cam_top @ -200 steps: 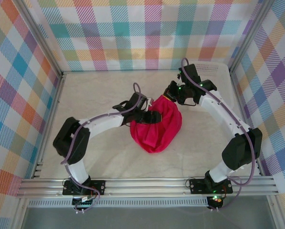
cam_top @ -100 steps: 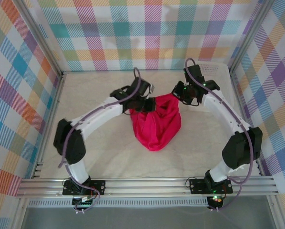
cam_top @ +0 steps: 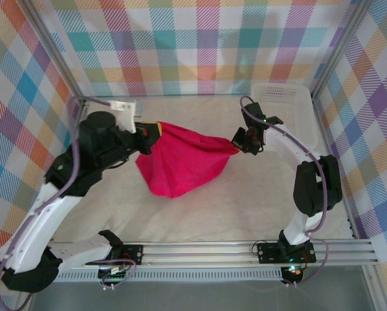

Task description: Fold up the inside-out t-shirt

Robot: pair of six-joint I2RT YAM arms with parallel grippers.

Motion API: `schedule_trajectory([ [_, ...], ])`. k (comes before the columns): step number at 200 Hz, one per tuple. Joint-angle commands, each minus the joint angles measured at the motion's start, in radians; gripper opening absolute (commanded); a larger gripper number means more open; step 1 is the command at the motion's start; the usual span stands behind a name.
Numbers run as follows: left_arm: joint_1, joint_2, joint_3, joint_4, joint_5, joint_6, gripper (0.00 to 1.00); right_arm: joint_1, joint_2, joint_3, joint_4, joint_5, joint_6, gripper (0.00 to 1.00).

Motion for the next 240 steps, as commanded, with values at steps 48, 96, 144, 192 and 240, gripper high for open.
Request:
schedule_trajectory([
  [48,0.026,0.183,-0.126,0.163,0.033,-0.052,0.0,0.04,-0.214,-0.115,0.019,-0.087,-0.05,0.41],
  [96,0.029,0.203,-0.12,0.155,0.035,-0.049,0.0,0.147,-0.297,-0.332,0.44,-0.327,-0.027,0.48],
  [144,0.039,0.202,-0.132,0.15,0.036,-0.044,0.0,0.174,-0.293,-0.464,0.783,-0.468,0.039,0.56],
  [192,0.067,0.217,-0.165,0.159,0.066,-0.044,0.0,0.184,-0.349,-0.551,0.917,-0.494,0.047,0.64],
  [240,0.099,0.245,-0.185,0.175,0.11,-0.057,0.0,0.235,-0.331,-0.537,0.947,-0.494,0.03,0.68],
])
